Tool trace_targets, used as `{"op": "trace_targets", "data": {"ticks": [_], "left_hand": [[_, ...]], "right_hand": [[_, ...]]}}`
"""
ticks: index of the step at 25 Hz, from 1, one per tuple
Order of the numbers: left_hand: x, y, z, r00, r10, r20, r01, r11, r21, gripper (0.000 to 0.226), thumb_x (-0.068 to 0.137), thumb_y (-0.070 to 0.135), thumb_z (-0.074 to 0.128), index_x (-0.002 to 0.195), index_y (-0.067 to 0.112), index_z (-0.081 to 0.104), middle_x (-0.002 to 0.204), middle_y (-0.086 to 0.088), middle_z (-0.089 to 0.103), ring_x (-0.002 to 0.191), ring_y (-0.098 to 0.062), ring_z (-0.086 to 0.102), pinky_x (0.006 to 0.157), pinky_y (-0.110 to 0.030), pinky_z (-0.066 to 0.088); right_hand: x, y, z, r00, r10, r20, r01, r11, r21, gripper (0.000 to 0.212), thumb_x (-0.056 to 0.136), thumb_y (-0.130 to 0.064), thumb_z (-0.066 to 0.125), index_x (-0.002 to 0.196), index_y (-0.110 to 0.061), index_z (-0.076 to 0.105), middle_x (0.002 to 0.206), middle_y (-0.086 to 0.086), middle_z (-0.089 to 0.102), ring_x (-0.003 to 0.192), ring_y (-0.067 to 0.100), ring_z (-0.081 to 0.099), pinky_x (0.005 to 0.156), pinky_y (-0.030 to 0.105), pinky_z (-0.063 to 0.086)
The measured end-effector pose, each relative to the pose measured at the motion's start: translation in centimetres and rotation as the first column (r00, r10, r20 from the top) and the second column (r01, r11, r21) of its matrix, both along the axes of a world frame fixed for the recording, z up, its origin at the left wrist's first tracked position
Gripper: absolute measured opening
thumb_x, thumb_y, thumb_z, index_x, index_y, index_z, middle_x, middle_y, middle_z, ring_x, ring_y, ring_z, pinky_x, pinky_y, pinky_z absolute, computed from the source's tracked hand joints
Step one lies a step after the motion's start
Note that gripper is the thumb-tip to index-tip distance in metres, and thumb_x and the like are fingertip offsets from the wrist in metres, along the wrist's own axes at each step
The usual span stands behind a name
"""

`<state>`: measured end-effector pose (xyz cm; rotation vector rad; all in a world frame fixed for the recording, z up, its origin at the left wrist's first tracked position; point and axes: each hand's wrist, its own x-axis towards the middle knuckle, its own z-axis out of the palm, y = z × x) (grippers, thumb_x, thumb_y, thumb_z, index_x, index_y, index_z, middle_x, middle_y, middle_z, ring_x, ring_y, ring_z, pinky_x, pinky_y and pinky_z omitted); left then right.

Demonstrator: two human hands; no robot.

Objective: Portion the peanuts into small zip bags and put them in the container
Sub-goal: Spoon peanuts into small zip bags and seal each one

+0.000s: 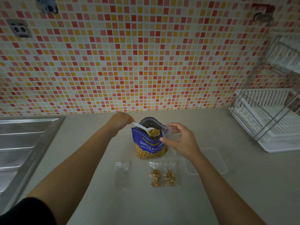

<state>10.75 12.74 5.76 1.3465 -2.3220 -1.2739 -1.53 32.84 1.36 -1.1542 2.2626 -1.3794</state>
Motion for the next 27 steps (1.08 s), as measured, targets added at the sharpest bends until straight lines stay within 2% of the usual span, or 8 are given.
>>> {"op": "trace_targets", "data": {"ticks": [3, 7, 11, 15, 18, 23, 25, 27], "left_hand": [[0.6, -0.9, 0.2, 0.999, 0.03, 0.01, -0.031, 0.999, 0.029, 0.027, 0.094, 0.003, 0.043, 0.109, -0.001, 0.066, 0.1, -0.01, 0.057, 0.072, -0.015, 0.041, 0.056, -0.018, 0.035], [1.1, -2.2, 1.6, 0.998, 0.057, -0.015, -0.056, 0.998, 0.03, 0.027, 0.093, 0.002, 0.043, 0.108, -0.001, 0.066, 0.075, -0.003, 0.048, 0.063, -0.014, 0.035, 0.053, -0.021, 0.031], [1.0, -2.0, 3.2, 1.0, 0.006, -0.013, -0.006, 1.0, -0.017, 0.026, 0.093, 0.002, 0.046, 0.11, -0.001, 0.065, 0.085, -0.008, 0.05, 0.064, -0.014, 0.036, 0.055, -0.02, 0.032], [0.3, -0.9, 4.4, 0.994, -0.109, 0.033, 0.112, 0.982, -0.154, 0.026, 0.093, 0.007, 0.047, 0.108, 0.001, 0.067, 0.1, -0.01, 0.058, 0.074, -0.015, 0.044, 0.062, -0.021, 0.035], [-1.1, 0.8, 6.5, 0.959, -0.251, 0.134, 0.283, 0.887, -0.364, 0.028, 0.092, 0.012, 0.047, 0.102, 0.002, 0.07, 0.106, -0.011, 0.064, 0.095, -0.023, 0.054, 0.079, -0.031, 0.043], [-3.5, 5.1, 10.4, 0.886, -0.364, 0.286, 0.454, 0.562, -0.691, 0.026, 0.084, 0.009, 0.046, 0.087, 0.0, 0.07, 0.084, -0.014, 0.064, 0.075, -0.023, 0.061, 0.064, -0.026, 0.05], [-3.4, 5.4, 11.5, 0.896, -0.344, 0.28, 0.43, 0.513, -0.744, 0.023, 0.083, 0.008, 0.048, 0.085, 0.002, 0.07, 0.088, -0.014, 0.065, 0.073, -0.021, 0.059, 0.058, -0.022, 0.048], [-2.9, 4.5, 12.5, 0.922, -0.312, 0.228, 0.369, 0.536, -0.759, 0.023, 0.084, 0.007, 0.048, 0.087, 0.002, 0.07, 0.09, -0.013, 0.067, 0.075, -0.02, 0.06, 0.061, -0.023, 0.048]], "right_hand": [[0.5, -0.6, 0.1, 0.993, -0.016, -0.116, 0.021, 0.999, 0.043, 0.06, 0.065, -0.04, 0.081, 0.117, -0.021, 0.059, 0.107, -0.008, 0.062, 0.096, 0.007, 0.054, 0.08, 0.024, 0.049], [1.1, -1.7, 0.2, 0.981, -0.029, -0.191, 0.047, 0.995, 0.089, 0.059, 0.064, -0.041, 0.08, 0.114, -0.02, 0.059, 0.106, -0.005, 0.063, 0.097, 0.012, 0.056, 0.08, 0.03, 0.051], [1.4, -2.5, 0.3, 0.98, -0.036, -0.195, 0.058, 0.992, 0.109, 0.055, 0.063, -0.042, 0.079, 0.11, -0.022, 0.06, 0.104, -0.005, 0.064, 0.096, 0.013, 0.057, 0.08, 0.034, 0.051], [1.7, -3.1, 0.5, 0.983, -0.034, -0.181, 0.054, 0.993, 0.108, 0.052, 0.062, -0.047, 0.077, 0.106, -0.025, 0.06, 0.101, -0.007, 0.064, 0.093, 0.013, 0.057, 0.079, 0.036, 0.052], [2.0, -3.4, 0.9, 0.993, -0.059, -0.1, 0.066, 0.996, 0.067, 0.055, 0.064, -0.044, 0.079, 0.11, -0.022, 0.06, 0.101, -0.008, 0.062, 0.094, 0.011, 0.056, 0.08, 0.03, 0.05], [2.5, -3.4, 1.6, 0.987, -0.127, 0.095, 0.135, 0.987, -0.085, 0.055, 0.068, -0.037, 0.079, 0.116, -0.019, 0.059, 0.106, -0.006, 0.062, 0.094, 0.007, 0.058, 0.083, 0.026, 0.049], [2.5, -3.4, 1.7, 0.986, -0.118, 0.119, 0.13, 0.986, -0.1, 0.053, 0.069, -0.037, 0.079, 0.115, -0.02, 0.059, 0.104, -0.007, 0.063, 0.09, 0.006, 0.06, 0.082, 0.026, 0.051], [2.6, -3.4, 1.6, 0.986, -0.104, 0.131, 0.119, 0.987, -0.108, 0.052, 0.069, -0.036, 0.079, 0.114, -0.02, 0.059, 0.102, -0.009, 0.063, 0.089, 0.005, 0.06, 0.08, 0.027, 0.053]]}}
